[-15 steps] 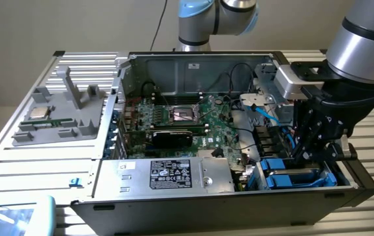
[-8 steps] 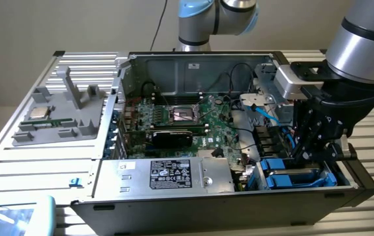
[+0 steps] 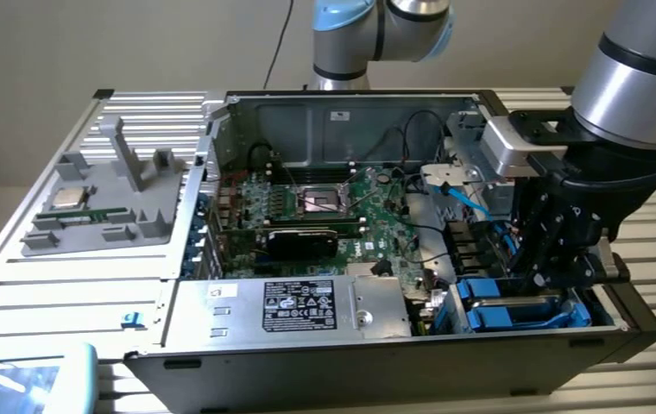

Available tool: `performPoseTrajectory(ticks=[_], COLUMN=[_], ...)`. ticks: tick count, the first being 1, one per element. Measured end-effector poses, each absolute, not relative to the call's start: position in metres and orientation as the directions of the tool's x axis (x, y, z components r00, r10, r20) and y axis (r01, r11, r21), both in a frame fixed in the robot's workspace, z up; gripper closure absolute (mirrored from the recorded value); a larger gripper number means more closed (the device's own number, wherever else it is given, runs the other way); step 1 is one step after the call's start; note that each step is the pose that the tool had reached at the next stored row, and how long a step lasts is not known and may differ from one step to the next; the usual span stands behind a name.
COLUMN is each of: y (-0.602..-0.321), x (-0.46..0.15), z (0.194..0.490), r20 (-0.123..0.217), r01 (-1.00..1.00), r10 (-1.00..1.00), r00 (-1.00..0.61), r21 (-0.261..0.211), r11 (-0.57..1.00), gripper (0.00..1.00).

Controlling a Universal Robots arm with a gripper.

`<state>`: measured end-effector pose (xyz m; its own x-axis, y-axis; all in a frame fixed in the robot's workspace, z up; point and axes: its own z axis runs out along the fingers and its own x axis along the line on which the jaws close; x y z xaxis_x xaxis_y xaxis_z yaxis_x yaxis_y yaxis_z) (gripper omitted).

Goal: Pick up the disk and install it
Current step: 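Insert the first disk wire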

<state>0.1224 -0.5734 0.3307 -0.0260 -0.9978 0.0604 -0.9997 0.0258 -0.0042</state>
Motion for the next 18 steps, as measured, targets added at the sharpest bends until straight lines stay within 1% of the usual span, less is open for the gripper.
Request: performPoseTrajectory(ticks=[5, 18], y=[-0.573, -0.573], x=[0.122, 0.122], z=[0.341, 0.393], r20=[0.068, 0.097], r01=[-1.0, -1.0], r10=[-0.997, -0.995], r00=[-0.026, -0.026], r21=[-0.004, -0.005], r11=[0.026, 0.026], gripper=[0.69, 0.69])
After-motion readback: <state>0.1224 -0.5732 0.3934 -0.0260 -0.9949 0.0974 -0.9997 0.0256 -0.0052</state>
